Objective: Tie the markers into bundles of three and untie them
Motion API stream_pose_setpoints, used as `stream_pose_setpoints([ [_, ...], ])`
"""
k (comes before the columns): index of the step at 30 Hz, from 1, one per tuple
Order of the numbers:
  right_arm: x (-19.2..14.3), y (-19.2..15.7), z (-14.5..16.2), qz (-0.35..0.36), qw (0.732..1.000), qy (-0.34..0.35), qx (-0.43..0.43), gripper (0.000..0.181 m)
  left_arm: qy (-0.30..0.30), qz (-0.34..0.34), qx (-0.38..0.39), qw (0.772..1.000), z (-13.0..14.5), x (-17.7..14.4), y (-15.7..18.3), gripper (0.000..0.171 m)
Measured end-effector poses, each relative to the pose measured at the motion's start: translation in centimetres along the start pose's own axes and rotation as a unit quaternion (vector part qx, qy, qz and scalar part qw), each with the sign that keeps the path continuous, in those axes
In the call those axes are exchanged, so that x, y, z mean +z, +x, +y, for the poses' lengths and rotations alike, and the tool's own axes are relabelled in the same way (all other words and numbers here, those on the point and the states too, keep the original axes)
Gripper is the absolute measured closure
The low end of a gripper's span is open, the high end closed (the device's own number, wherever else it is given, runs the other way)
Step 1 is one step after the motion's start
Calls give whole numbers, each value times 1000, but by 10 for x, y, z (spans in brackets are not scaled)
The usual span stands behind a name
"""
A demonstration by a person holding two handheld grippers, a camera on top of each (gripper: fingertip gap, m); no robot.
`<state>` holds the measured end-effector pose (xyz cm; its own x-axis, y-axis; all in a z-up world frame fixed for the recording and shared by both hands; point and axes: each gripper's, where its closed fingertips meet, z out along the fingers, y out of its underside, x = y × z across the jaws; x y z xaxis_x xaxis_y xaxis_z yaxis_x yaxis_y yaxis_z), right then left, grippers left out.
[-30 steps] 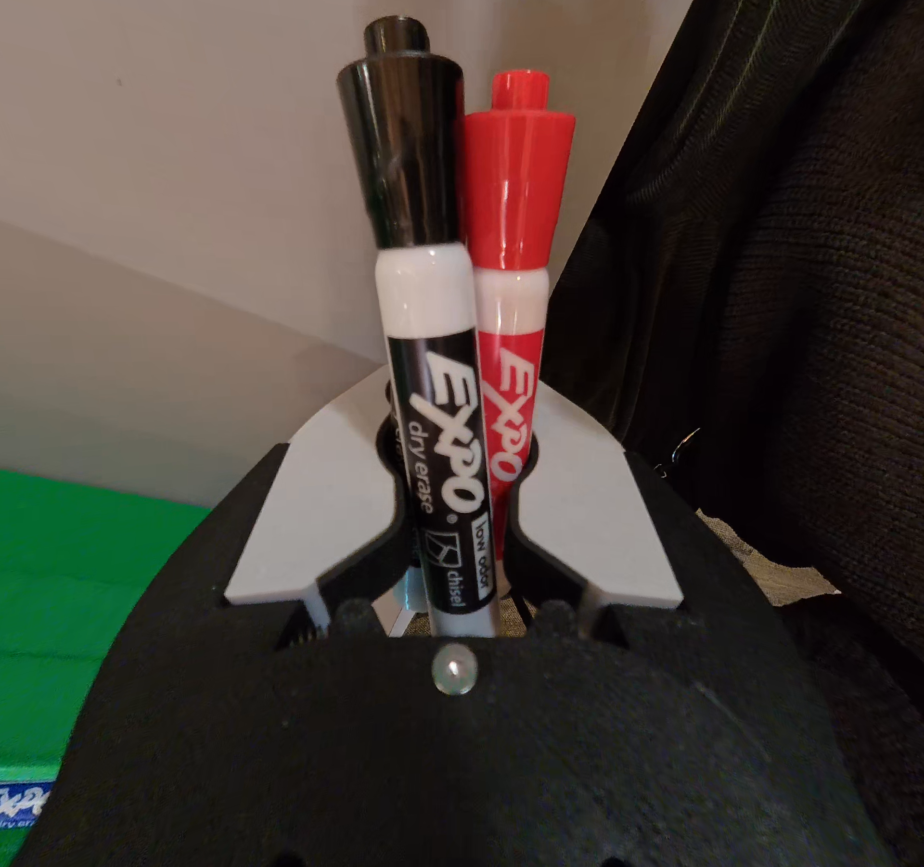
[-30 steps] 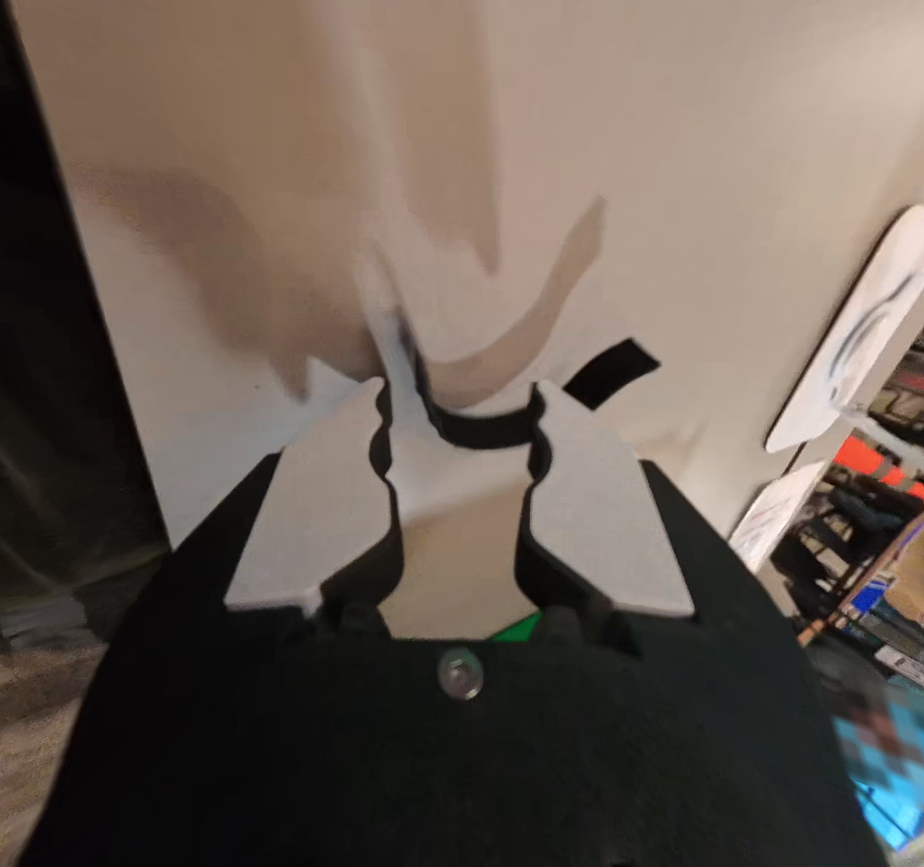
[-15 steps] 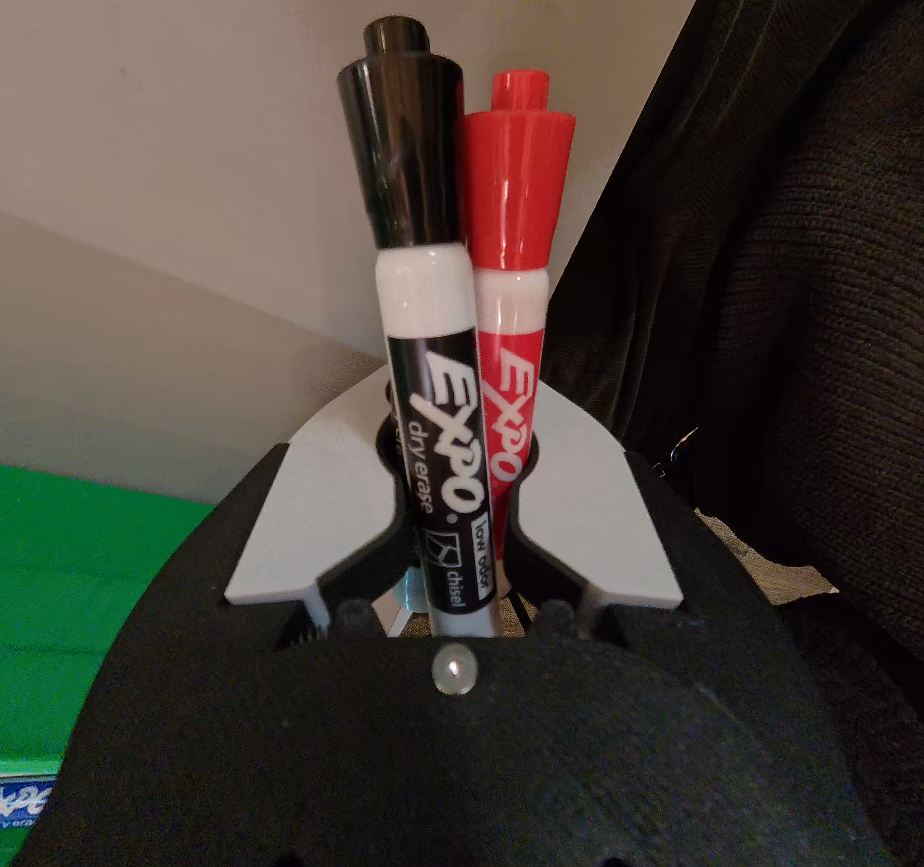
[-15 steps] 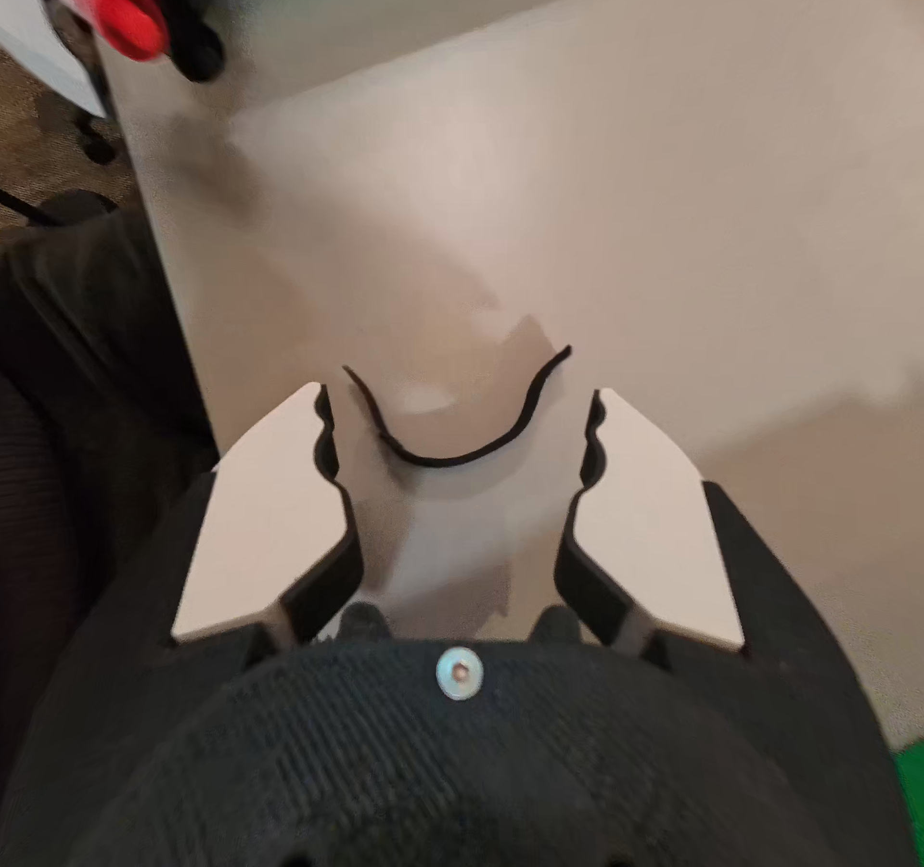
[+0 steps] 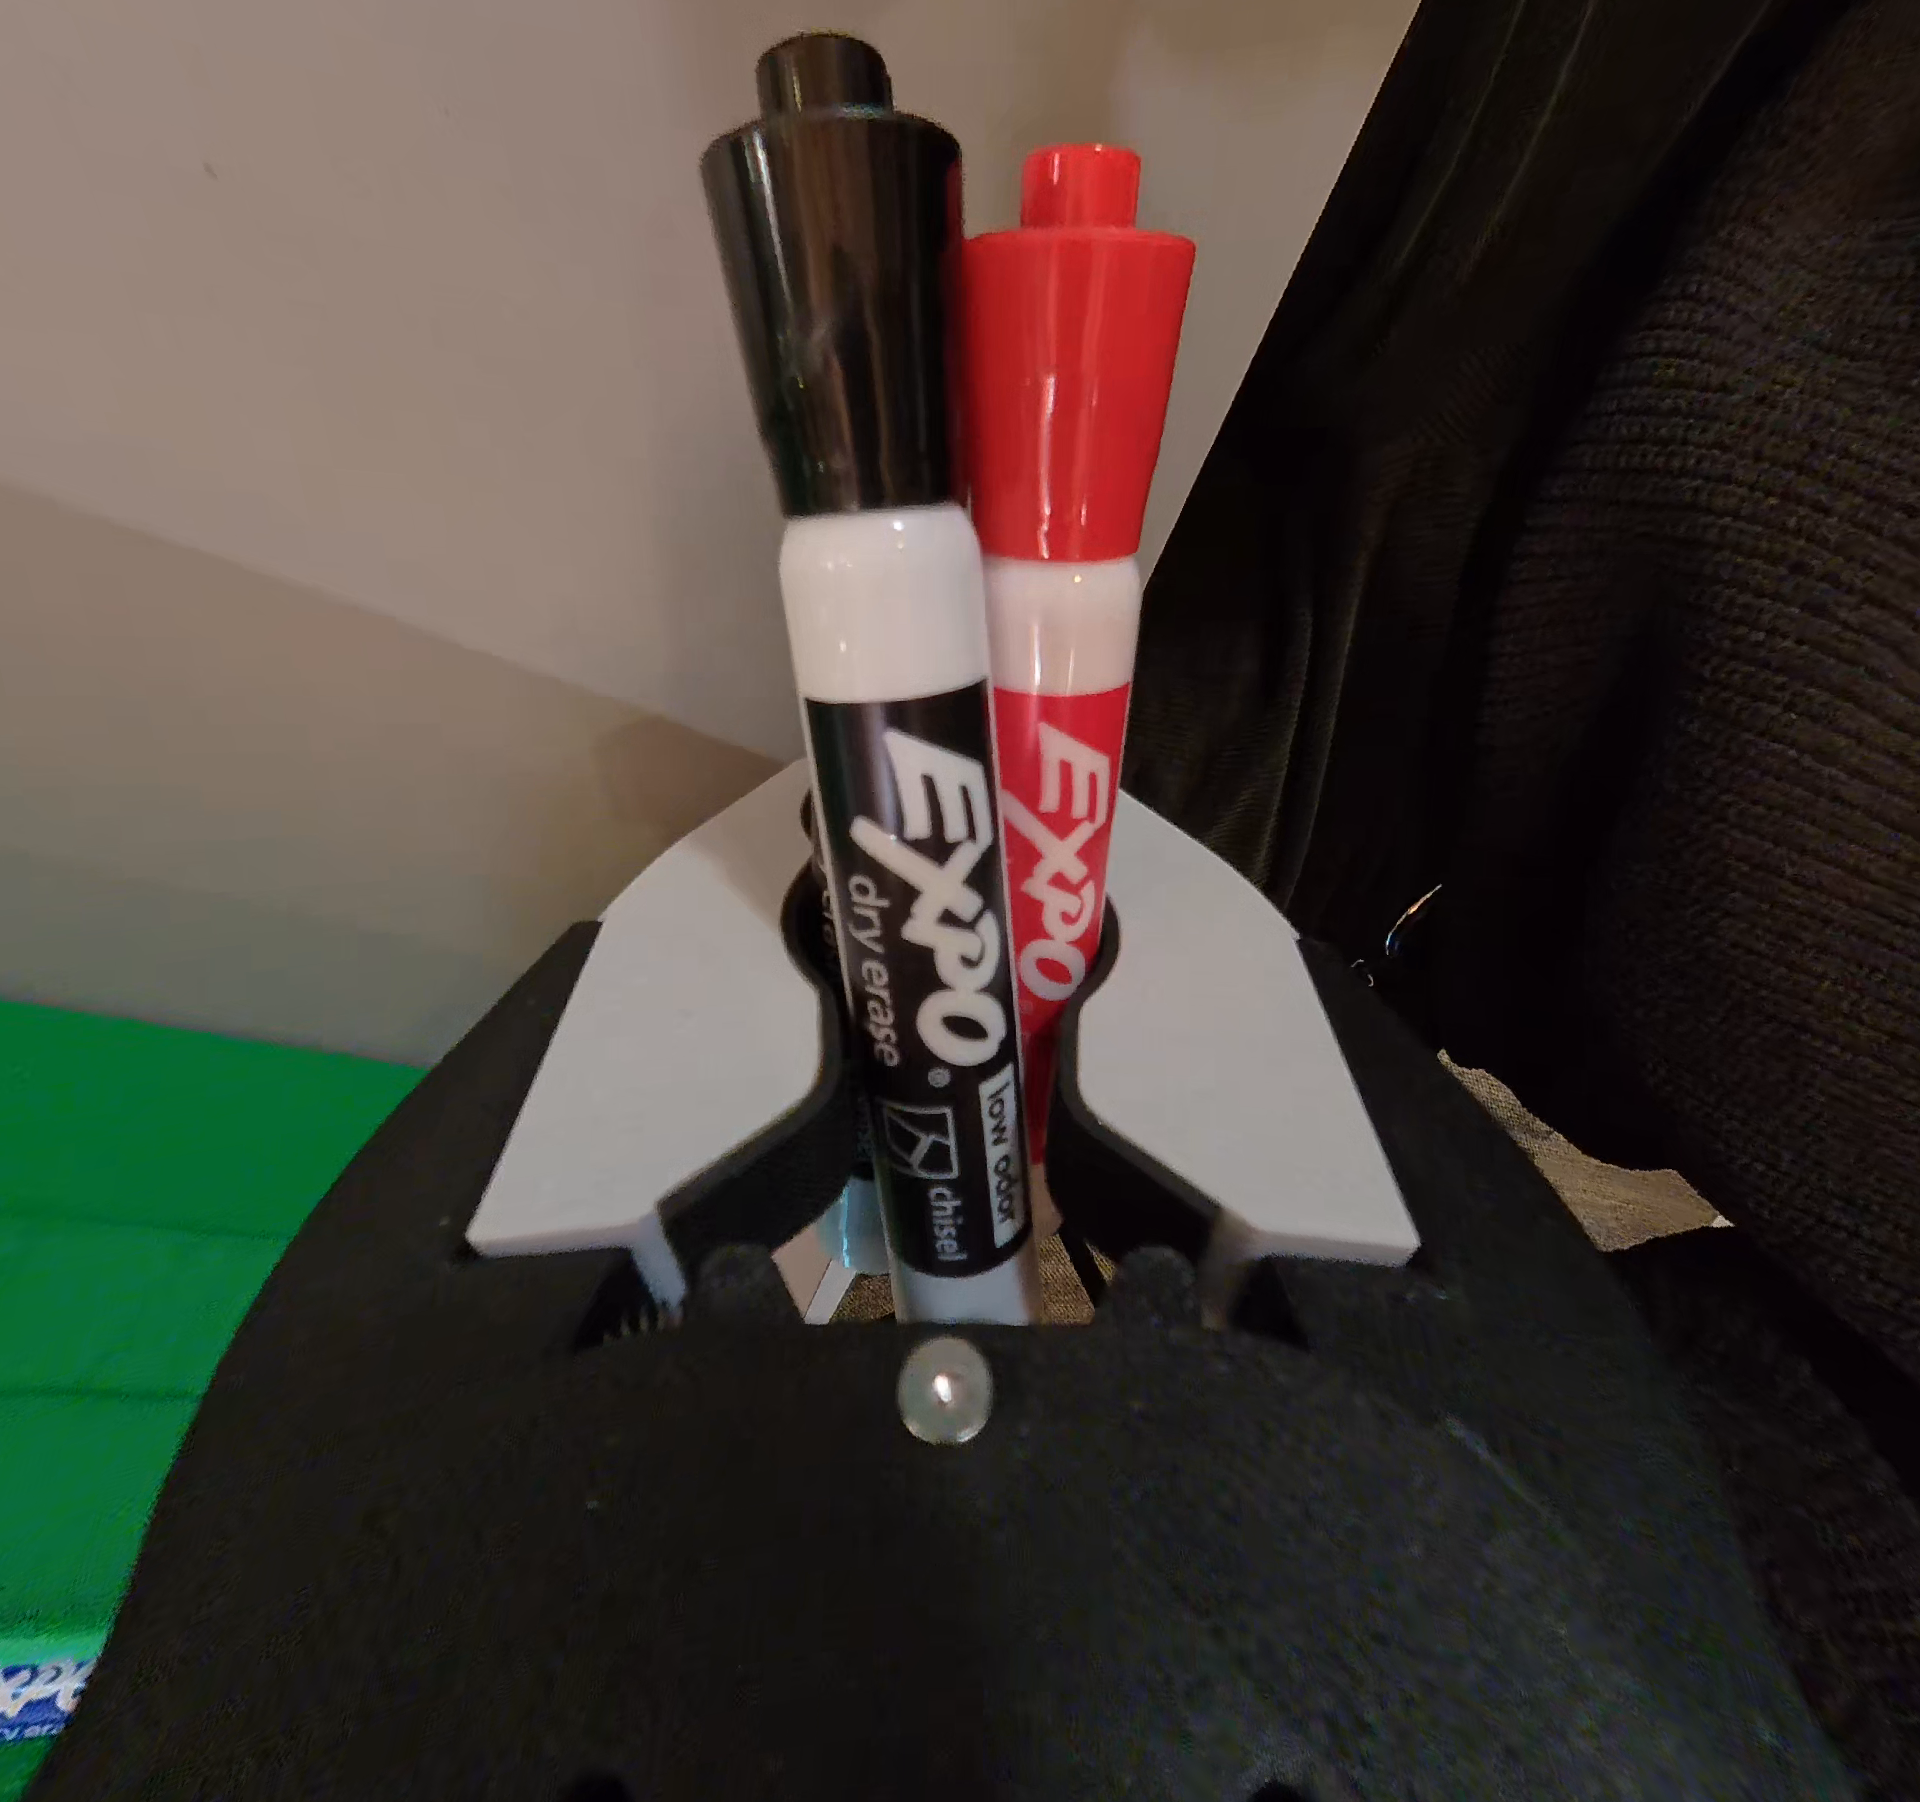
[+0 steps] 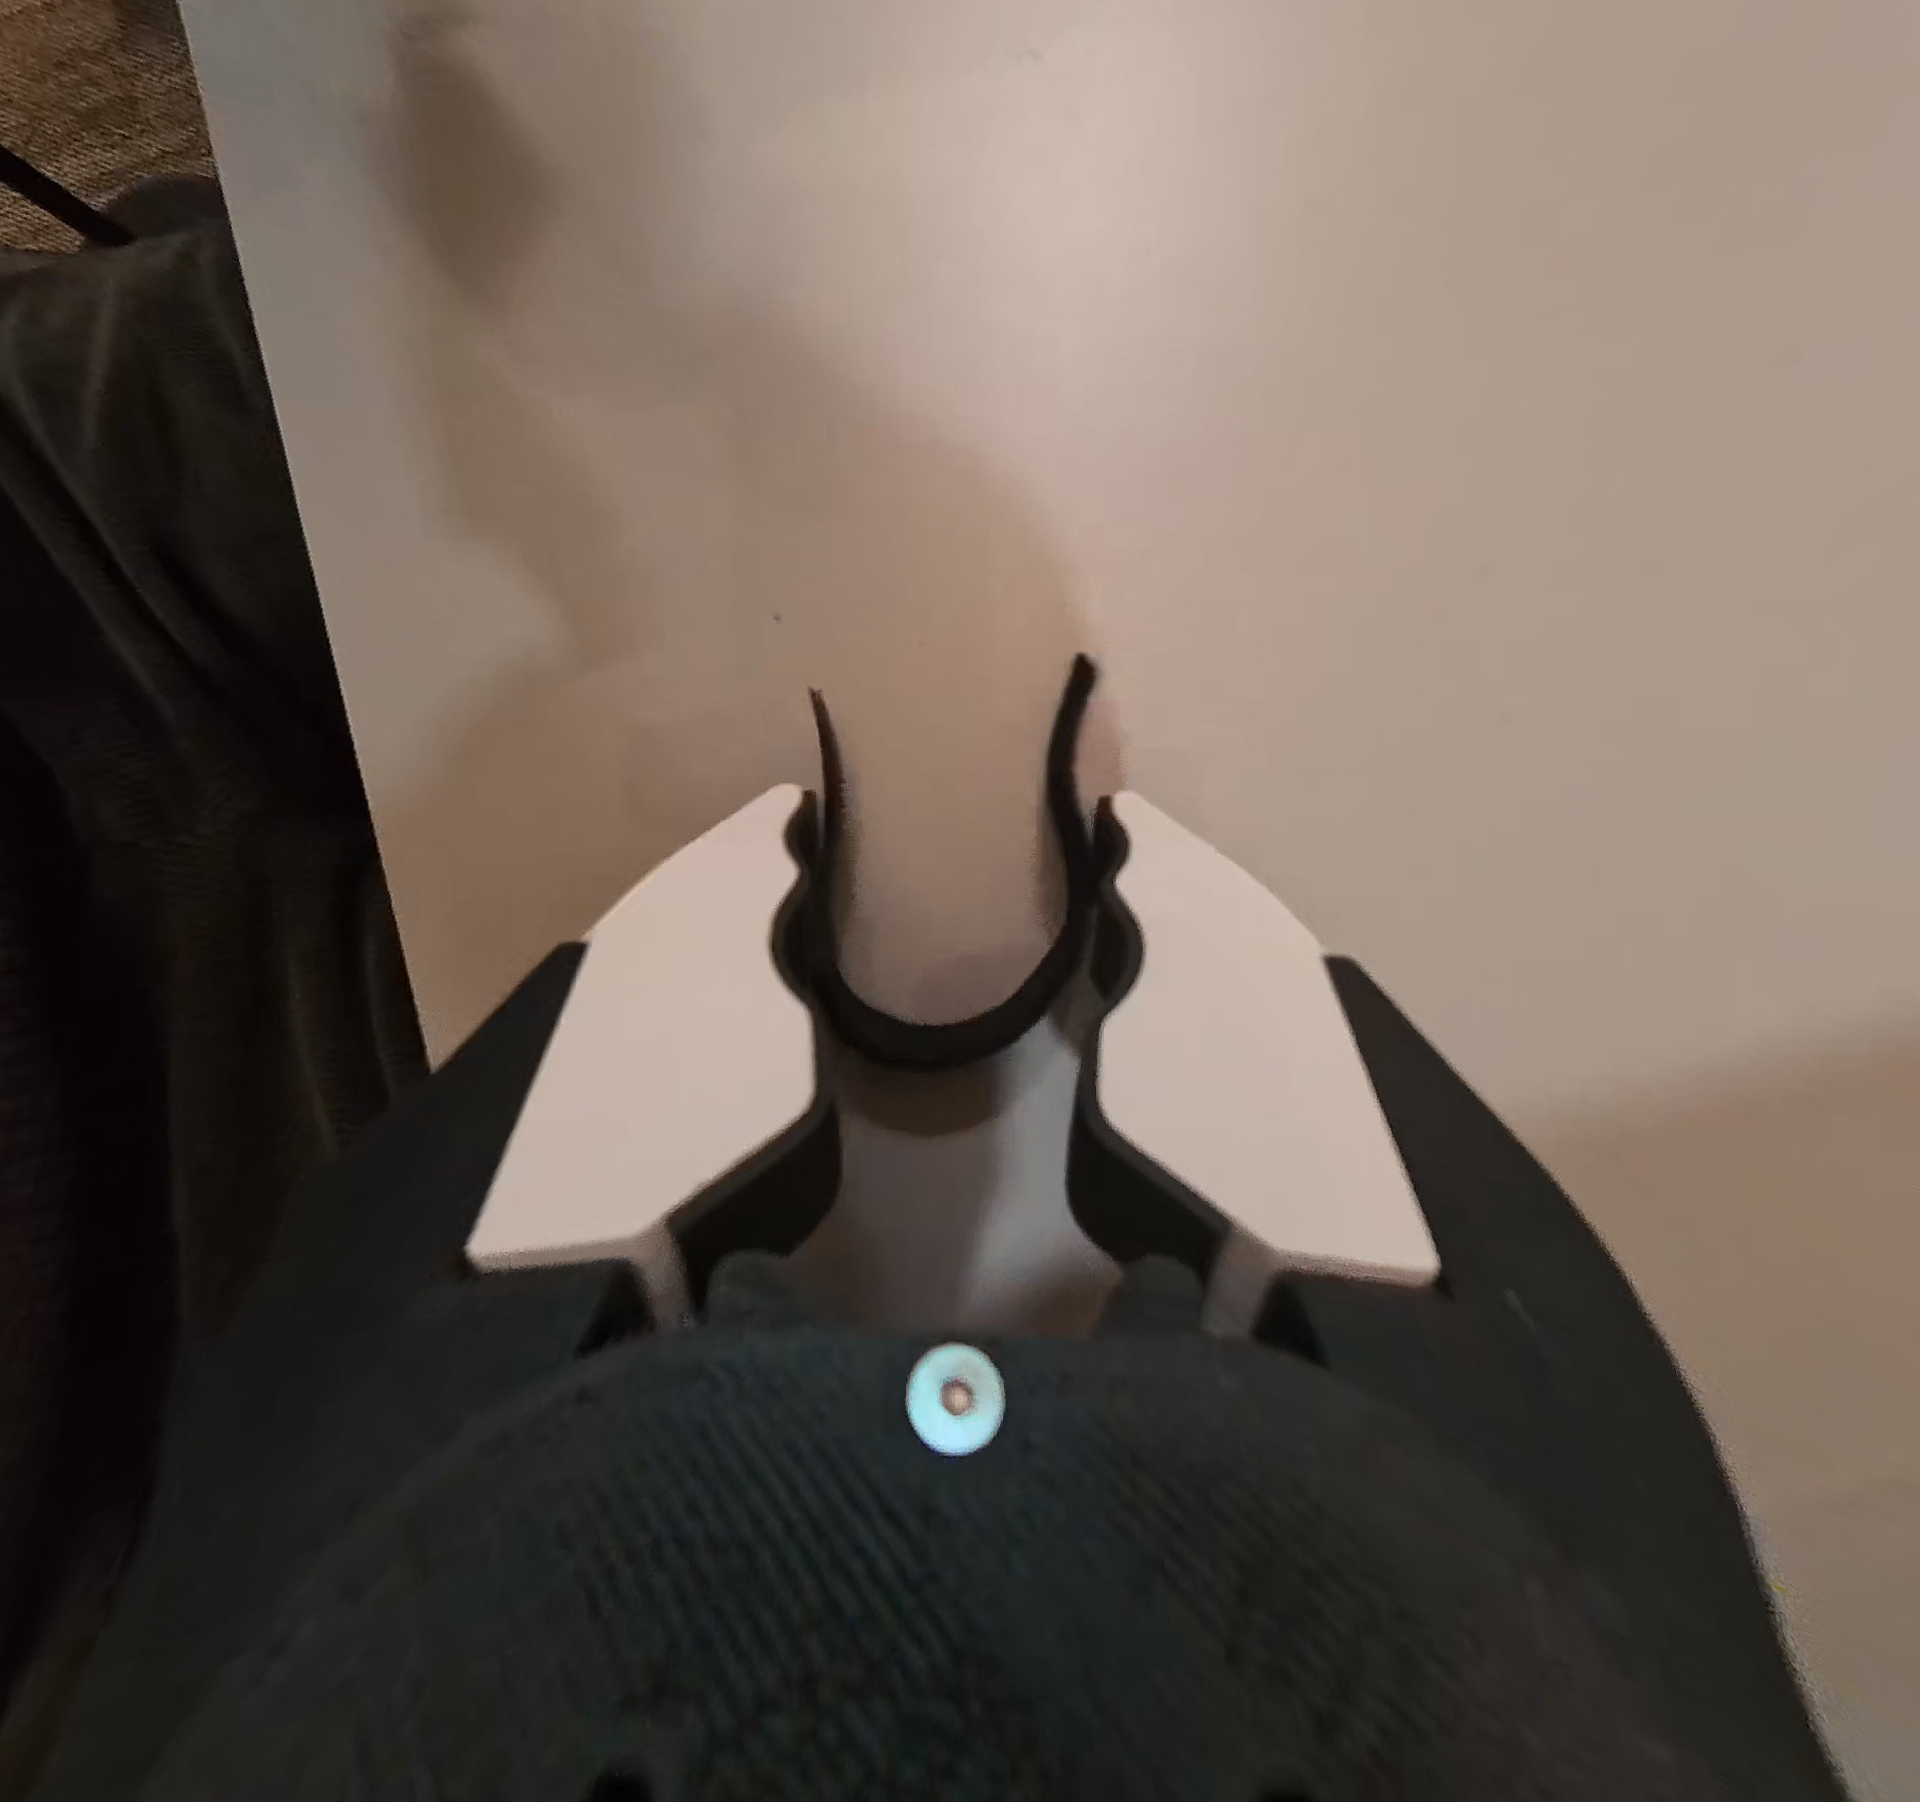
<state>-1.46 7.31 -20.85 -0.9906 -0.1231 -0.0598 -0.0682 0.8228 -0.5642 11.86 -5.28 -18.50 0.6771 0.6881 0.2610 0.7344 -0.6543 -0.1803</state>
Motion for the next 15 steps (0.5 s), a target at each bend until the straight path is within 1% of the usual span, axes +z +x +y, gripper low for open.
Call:
stream_pose_setpoints([
  [3, -1, -6, -7, -14, 1000, 24, 7, 134, -1, 0, 1, 1000, 0, 0, 0, 128],
  [6, -9, -13, -25, -30, 996, 78, 20, 135, 2, -1, 3, 1000, -2, -1, 1, 128],
  [8, -17, -17, -44, -45, 989, 135, 35, 136, 3, -1, 4, 1000, -2, -2, 1, 128],
  [10, -25, -26, -59, -77, 979, 183, 52, 137, 4, -2, 5, 1000, -3, -2, 1, 128],
  [15, -28, -47, -84, -133, 958, 242, 74, 136, 6, 0, 9, 1000, -4, -3, 4, 128],
])
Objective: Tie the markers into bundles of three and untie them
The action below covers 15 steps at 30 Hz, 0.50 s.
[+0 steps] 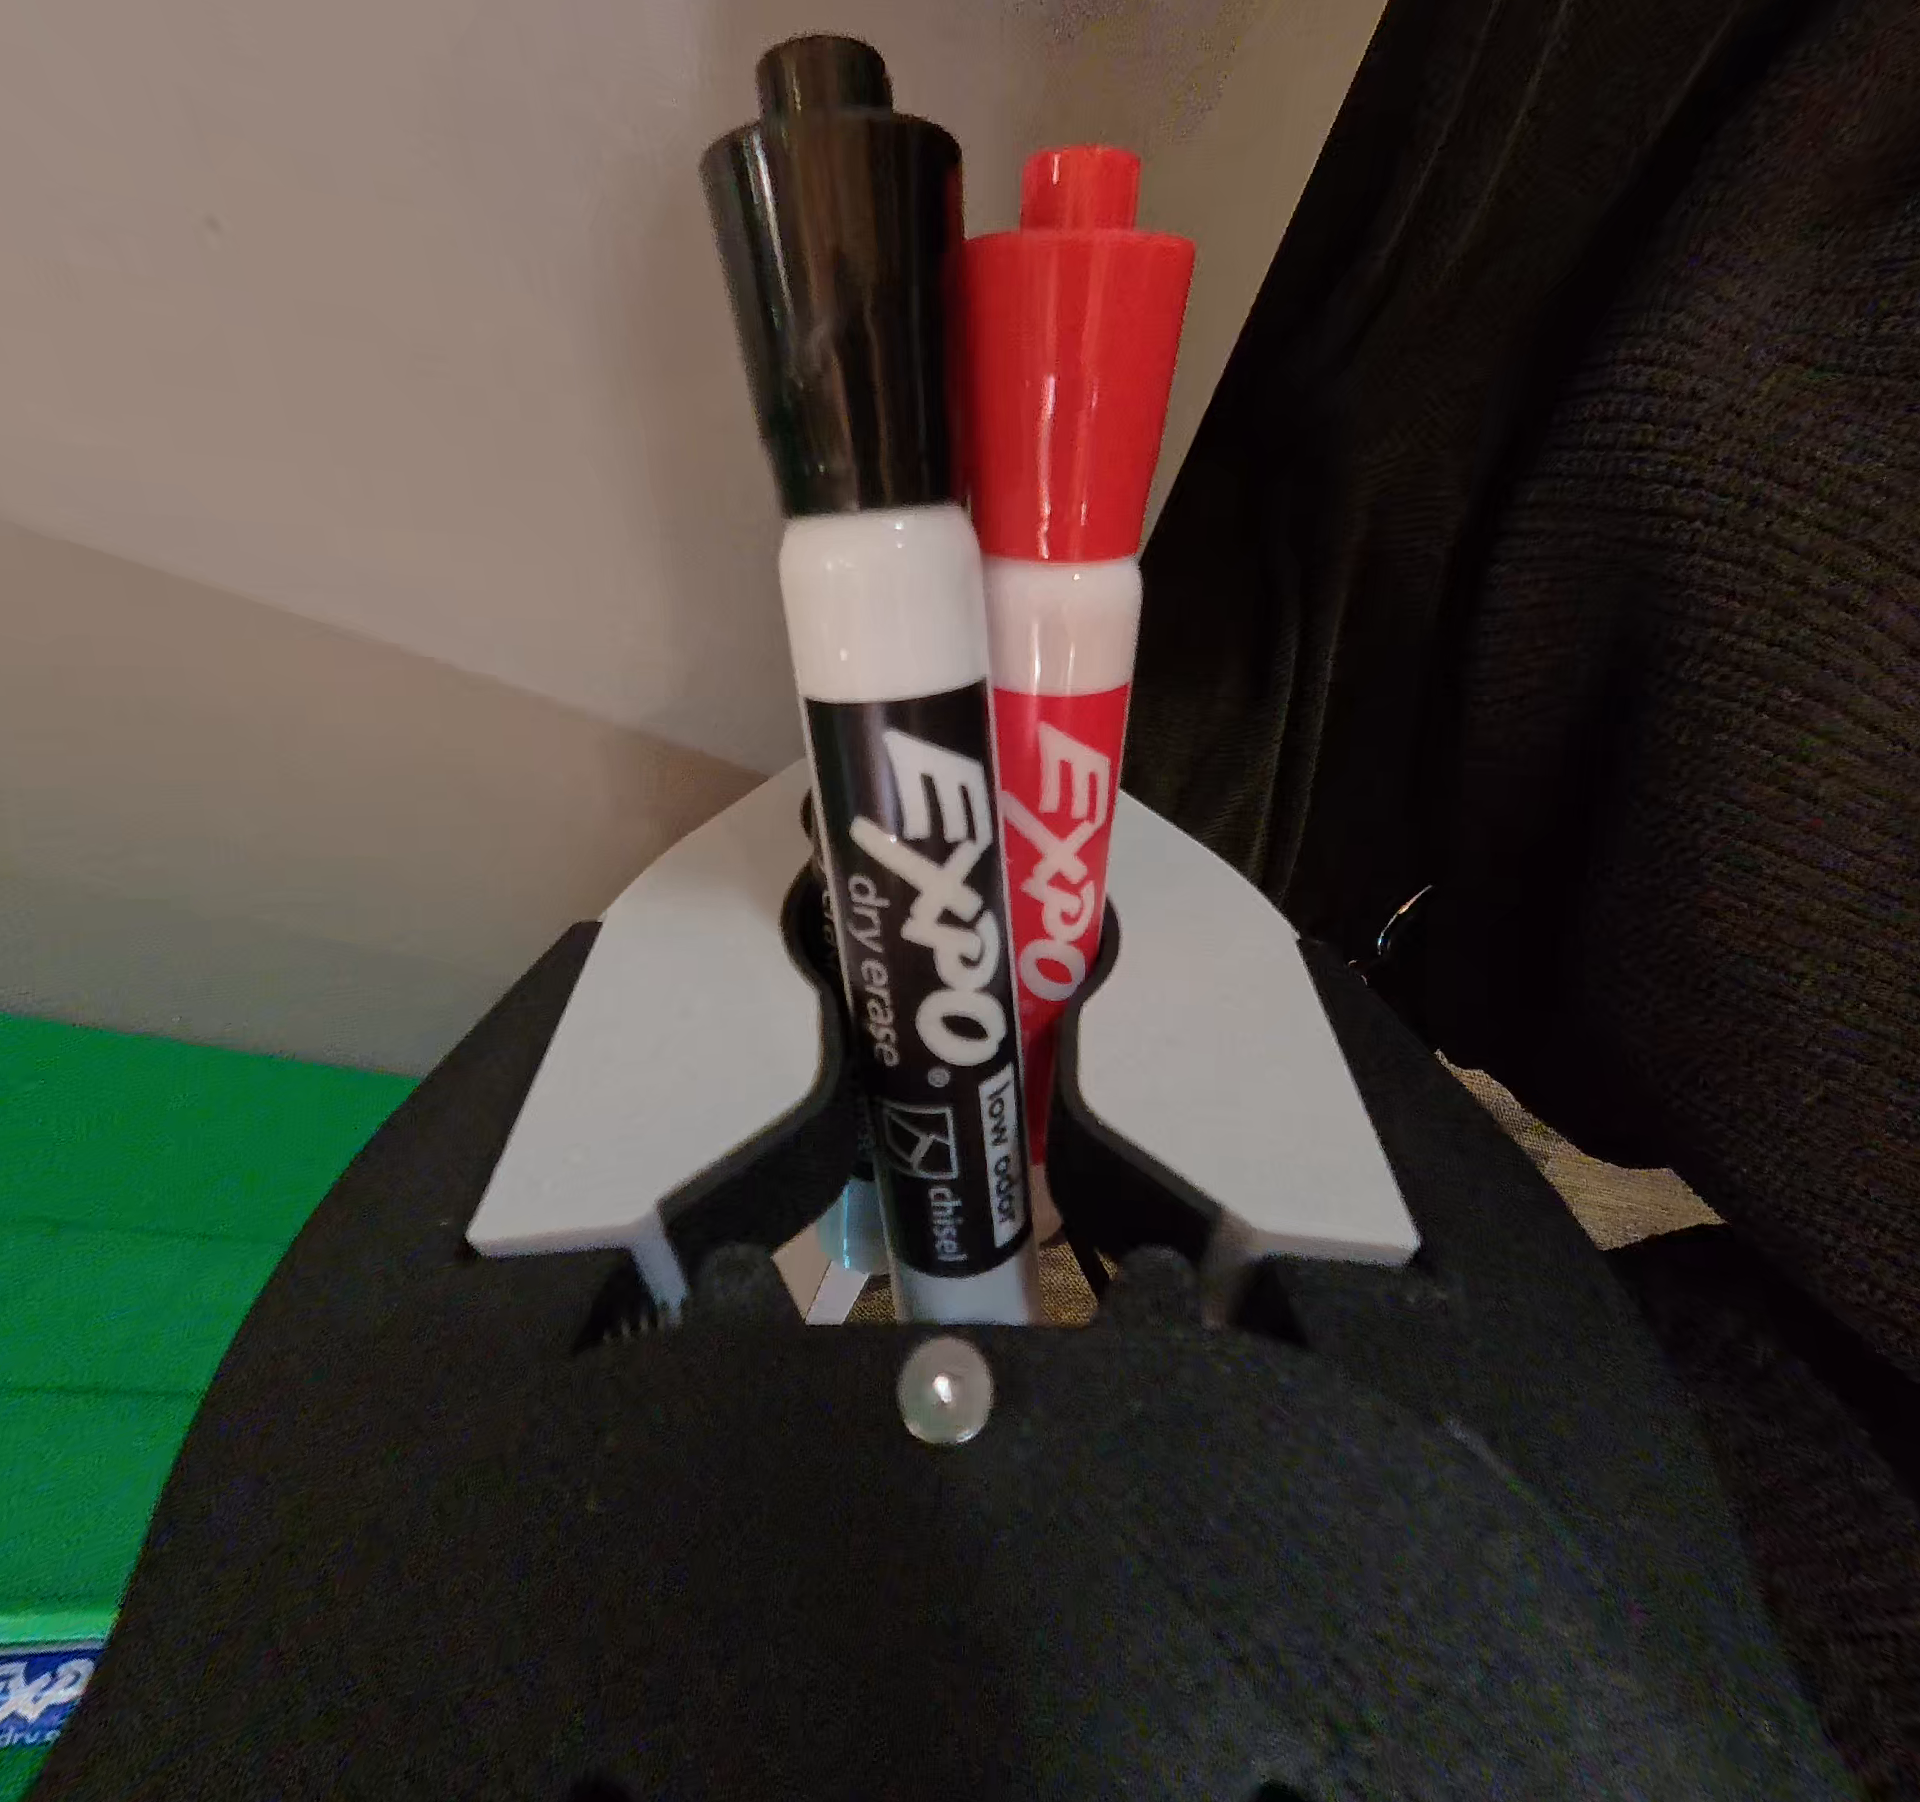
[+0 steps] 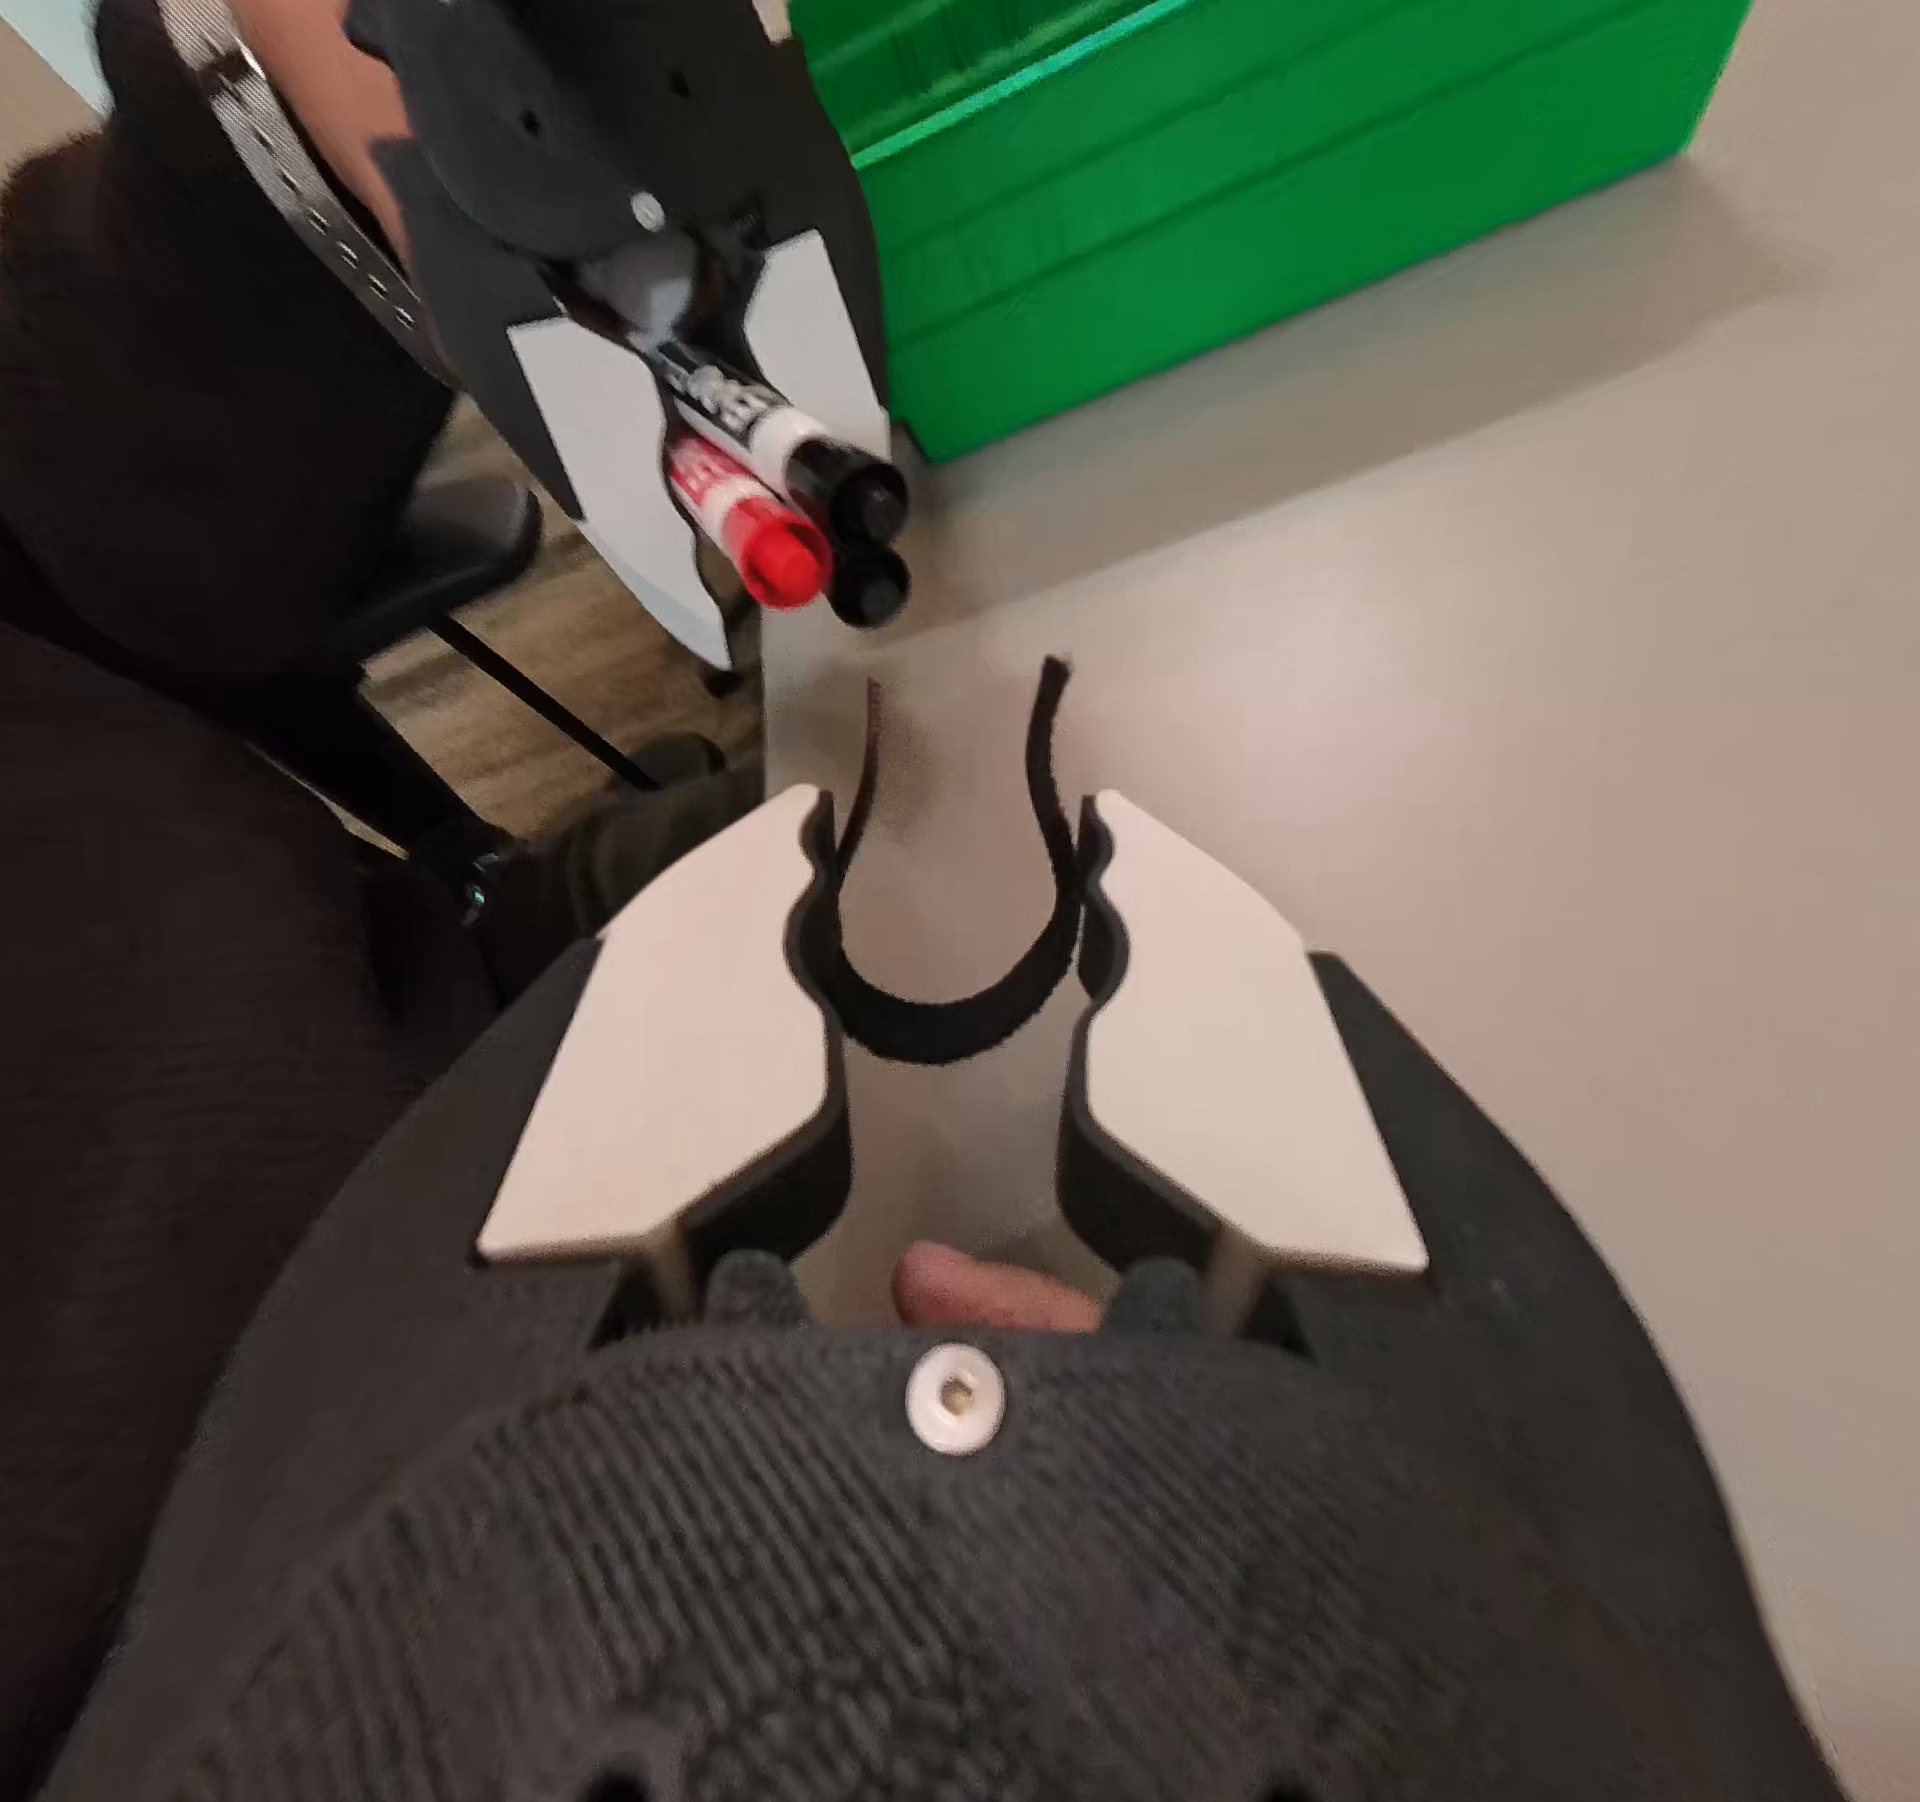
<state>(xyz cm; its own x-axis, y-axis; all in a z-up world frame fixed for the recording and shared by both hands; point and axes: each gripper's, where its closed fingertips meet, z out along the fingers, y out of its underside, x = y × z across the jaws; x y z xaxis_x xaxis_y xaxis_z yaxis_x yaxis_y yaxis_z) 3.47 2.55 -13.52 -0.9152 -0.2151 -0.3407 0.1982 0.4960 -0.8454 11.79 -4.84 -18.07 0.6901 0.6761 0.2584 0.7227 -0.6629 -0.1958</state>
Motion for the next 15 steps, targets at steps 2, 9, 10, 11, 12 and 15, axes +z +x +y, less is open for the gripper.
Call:
stream_pose_setpoints([
  [2, 5, -8, -9, -17, 1000, 26, 7, 137, -1, 2, 1, 1000, 0, 0, 1, 128],
  [9, 13, -27, -22, -61, 995, 69, 29, 136, 5, 8, 9, 1000, -4, 1, 5, 128],
  [10, 14, -28, -23, -64, 995, 72, 32, 136, 6, 10, 10, 1000, -5, 1, 6, 128],
  [11, 15, -29, -23, -68, 994, 75, 36, 136, 8, 11, 12, 1000, -6, 1, 7, 128],
  [12, 17, -30, -24, -72, 993, 79, 40, 136, 9, 13, 14, 1000, -7, 1, 8, 128],
  [15, 21, -33, -24, -80, 992, 83, 48, 135, 12, 18, 18, 1000, -10, 1, 11, 128],
])
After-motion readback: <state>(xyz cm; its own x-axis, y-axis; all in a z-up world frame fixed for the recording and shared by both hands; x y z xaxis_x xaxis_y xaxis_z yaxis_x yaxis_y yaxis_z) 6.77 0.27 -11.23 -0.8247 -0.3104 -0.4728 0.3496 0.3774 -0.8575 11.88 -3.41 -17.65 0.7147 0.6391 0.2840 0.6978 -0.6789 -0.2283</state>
